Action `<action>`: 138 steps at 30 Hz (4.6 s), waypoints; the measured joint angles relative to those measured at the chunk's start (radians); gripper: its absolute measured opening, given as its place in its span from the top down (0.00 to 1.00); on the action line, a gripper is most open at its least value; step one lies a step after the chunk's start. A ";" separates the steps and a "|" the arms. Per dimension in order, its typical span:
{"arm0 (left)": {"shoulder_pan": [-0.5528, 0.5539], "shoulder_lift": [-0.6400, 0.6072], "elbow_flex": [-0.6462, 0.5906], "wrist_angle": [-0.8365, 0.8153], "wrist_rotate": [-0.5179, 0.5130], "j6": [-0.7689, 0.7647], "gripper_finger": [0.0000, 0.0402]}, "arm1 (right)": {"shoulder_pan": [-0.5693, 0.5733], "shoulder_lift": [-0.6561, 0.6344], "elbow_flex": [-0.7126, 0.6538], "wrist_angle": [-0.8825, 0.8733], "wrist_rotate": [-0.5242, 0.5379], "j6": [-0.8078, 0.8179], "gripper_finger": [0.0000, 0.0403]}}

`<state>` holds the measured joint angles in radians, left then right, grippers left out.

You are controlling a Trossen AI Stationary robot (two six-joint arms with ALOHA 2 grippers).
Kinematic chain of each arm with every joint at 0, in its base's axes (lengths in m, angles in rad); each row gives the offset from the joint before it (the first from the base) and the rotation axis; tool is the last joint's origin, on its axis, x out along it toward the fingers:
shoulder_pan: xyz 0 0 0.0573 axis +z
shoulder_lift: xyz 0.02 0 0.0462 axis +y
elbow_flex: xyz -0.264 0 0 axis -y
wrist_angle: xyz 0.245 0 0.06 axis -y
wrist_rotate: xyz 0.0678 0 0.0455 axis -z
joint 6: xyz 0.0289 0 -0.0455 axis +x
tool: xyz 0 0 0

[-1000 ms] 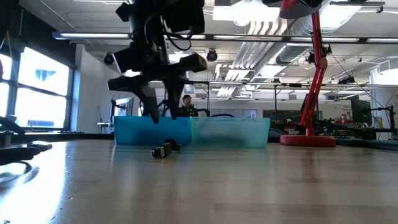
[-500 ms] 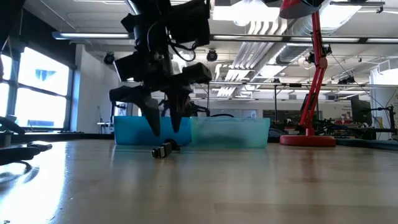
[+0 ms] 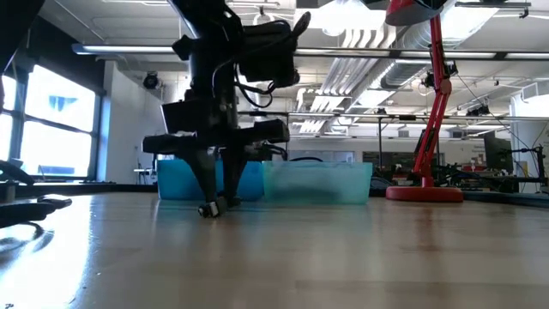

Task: Pick & Place USB Port
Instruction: Put the black USB cable into the blue bin, then put the black USB cable into the green bin

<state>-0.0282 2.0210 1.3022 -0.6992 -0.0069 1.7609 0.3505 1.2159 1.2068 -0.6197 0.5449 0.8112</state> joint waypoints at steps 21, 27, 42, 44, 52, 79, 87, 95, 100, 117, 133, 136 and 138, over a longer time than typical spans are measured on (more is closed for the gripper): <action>0.006 -0.158 0.309 -0.451 -0.195 -0.506 1.00 | 0.064 0.000 0.000 0.000 0.007 -0.063 0.38; 0.045 -0.263 0.482 -0.605 -0.266 -0.513 1.00 | 0.071 0.000 0.000 0.002 0.007 -0.124 0.38; 0.624 -0.285 0.565 -0.664 -0.027 -0.861 1.00 | 0.071 0.000 0.000 -0.004 0.002 -0.233 0.38; 0.689 -0.285 0.534 -0.642 0.037 -0.930 1.00 | 0.068 0.000 0.000 -0.004 0.010 -0.248 0.38; 0.768 -0.254 0.342 -0.513 0.211 -0.968 1.00 | 0.016 0.000 0.000 0.006 0.120 -0.361 0.38; 0.741 -0.088 0.228 -0.295 -0.043 -0.849 0.88 | -0.159 -0.002 0.000 0.019 0.047 -0.420 0.38; 0.733 -0.088 0.238 -0.307 -0.060 -0.849 0.63 | -0.161 -0.002 0.000 0.019 0.047 -0.450 0.38; 0.704 -0.103 0.411 -0.492 -0.132 -0.857 0.44 | -0.163 -0.002 0.000 0.019 0.055 -0.485 0.38; 0.650 -0.183 0.549 -0.646 -0.103 -0.850 0.42 | -0.170 -0.002 0.000 0.019 0.046 -0.499 0.38; 0.216 -0.599 0.642 -0.835 -0.006 -1.116 0.42 | -0.174 -0.002 0.000 0.042 0.011 -0.499 0.38; -0.172 -0.617 0.304 -0.866 0.104 -1.561 0.42 | -0.159 -0.002 0.000 0.049 -0.084 -0.497 0.38; -0.199 -0.610 0.196 -0.844 0.193 -1.675 0.42 | -0.159 -0.002 0.000 0.056 -0.083 -0.497 0.38; -0.218 -0.610 0.120 -0.836 0.246 -1.750 0.42 | -0.159 -0.002 0.000 0.057 -0.081 -0.496 0.38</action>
<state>-0.2462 1.4113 1.4224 -1.5351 0.2393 0.0112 0.1917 1.2137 1.2072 -0.5629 0.4634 0.3157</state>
